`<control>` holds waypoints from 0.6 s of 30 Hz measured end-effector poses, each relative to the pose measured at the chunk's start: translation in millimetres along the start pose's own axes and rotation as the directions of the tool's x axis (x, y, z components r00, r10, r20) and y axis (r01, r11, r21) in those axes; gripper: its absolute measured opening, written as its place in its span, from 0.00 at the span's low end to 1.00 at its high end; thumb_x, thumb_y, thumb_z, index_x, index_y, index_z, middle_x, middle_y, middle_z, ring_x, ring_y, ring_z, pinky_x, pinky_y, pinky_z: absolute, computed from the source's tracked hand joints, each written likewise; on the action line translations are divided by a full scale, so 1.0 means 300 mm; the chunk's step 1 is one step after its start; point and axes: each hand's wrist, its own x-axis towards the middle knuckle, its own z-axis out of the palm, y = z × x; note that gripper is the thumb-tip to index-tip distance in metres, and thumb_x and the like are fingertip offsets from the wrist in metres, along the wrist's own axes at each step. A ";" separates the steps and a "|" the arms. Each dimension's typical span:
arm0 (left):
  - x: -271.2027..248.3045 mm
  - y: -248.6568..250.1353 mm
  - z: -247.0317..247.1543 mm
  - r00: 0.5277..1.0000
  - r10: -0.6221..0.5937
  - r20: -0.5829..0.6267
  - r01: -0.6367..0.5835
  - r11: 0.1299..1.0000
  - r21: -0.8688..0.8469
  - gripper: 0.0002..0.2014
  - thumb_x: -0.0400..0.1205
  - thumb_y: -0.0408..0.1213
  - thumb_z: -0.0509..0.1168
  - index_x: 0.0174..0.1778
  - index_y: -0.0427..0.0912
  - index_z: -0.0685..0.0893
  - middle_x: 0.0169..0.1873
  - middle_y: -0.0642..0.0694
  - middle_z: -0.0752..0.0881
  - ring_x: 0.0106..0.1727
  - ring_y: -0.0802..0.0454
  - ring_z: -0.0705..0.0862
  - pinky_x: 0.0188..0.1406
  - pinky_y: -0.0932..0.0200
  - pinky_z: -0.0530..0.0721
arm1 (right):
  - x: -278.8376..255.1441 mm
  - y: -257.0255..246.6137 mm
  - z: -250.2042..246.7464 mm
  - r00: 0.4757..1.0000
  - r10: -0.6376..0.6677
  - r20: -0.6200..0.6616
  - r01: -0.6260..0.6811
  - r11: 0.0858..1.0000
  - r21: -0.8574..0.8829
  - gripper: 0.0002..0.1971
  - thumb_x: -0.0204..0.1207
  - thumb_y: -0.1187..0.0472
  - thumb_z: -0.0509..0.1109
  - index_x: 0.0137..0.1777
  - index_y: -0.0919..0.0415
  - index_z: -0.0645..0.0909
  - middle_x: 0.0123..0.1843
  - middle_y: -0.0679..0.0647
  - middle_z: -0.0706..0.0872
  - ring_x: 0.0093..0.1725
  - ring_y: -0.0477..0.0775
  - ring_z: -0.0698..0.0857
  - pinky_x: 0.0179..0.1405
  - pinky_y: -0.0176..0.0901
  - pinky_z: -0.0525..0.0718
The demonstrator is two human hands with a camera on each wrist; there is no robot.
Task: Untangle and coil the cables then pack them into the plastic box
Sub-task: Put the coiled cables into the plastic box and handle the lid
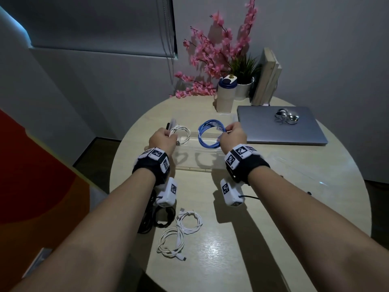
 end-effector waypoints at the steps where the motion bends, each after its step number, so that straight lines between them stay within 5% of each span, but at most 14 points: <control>1: -0.005 -0.003 0.007 1.000 0.001 0.009 -0.001 1.000 0.008 0.06 0.79 0.41 0.66 0.41 0.43 0.79 0.40 0.45 0.83 0.44 0.42 0.79 0.41 0.58 0.72 | 0.003 0.003 -0.003 1.000 0.001 0.015 0.000 0.999 -0.051 0.08 0.76 0.70 0.62 0.52 0.59 0.73 0.45 0.58 0.83 0.43 0.60 0.84 0.45 0.49 0.85; 4: -0.022 -0.009 0.018 0.998 0.021 0.060 -0.022 1.000 0.016 0.06 0.79 0.39 0.66 0.41 0.42 0.78 0.41 0.44 0.82 0.42 0.44 0.78 0.40 0.61 0.71 | 0.020 0.016 -0.027 0.997 0.018 0.071 -0.003 0.978 -0.210 0.09 0.77 0.68 0.65 0.56 0.61 0.73 0.47 0.58 0.79 0.43 0.59 0.79 0.41 0.45 0.76; 9: -0.087 -0.016 0.019 0.989 0.027 0.142 -0.029 0.999 0.013 0.13 0.78 0.42 0.69 0.30 0.45 0.74 0.36 0.44 0.81 0.40 0.44 0.78 0.39 0.60 0.72 | 0.028 0.061 -0.096 0.982 0.054 0.179 0.022 0.916 -0.400 0.10 0.77 0.70 0.62 0.57 0.65 0.72 0.50 0.62 0.78 0.48 0.62 0.78 0.47 0.46 0.76; 13: -0.158 -0.011 0.025 0.969 0.011 0.247 -0.025 0.998 0.054 0.14 0.77 0.42 0.70 0.30 0.44 0.74 0.32 0.46 0.80 0.37 0.45 0.78 0.38 0.57 0.76 | 0.024 0.124 -0.125 0.962 0.098 0.253 0.075 0.801 -0.594 0.16 0.81 0.68 0.58 0.67 0.71 0.70 0.63 0.66 0.80 0.62 0.64 0.81 0.58 0.46 0.77; 16: -0.207 0.014 0.022 0.930 -0.024 0.368 -0.056 0.977 0.206 0.15 0.77 0.43 0.69 0.28 0.45 0.72 0.31 0.45 0.79 0.36 0.43 0.79 0.38 0.56 0.75 | 0.017 0.163 -0.144 0.956 0.112 0.270 0.124 0.680 -0.722 0.19 0.85 0.63 0.52 0.71 0.73 0.66 0.67 0.67 0.79 0.68 0.63 0.78 0.71 0.48 0.70; 18: -0.231 0.036 0.020 0.916 -0.017 0.401 -0.153 0.909 0.388 0.13 0.76 0.44 0.68 0.29 0.47 0.73 0.33 0.46 0.81 0.42 0.42 0.81 0.48 0.53 0.75 | 0.002 0.153 -0.153 0.941 0.158 0.300 0.136 0.635 -0.761 0.22 0.86 0.62 0.51 0.76 0.73 0.63 0.65 0.65 0.82 0.65 0.62 0.81 0.68 0.48 0.73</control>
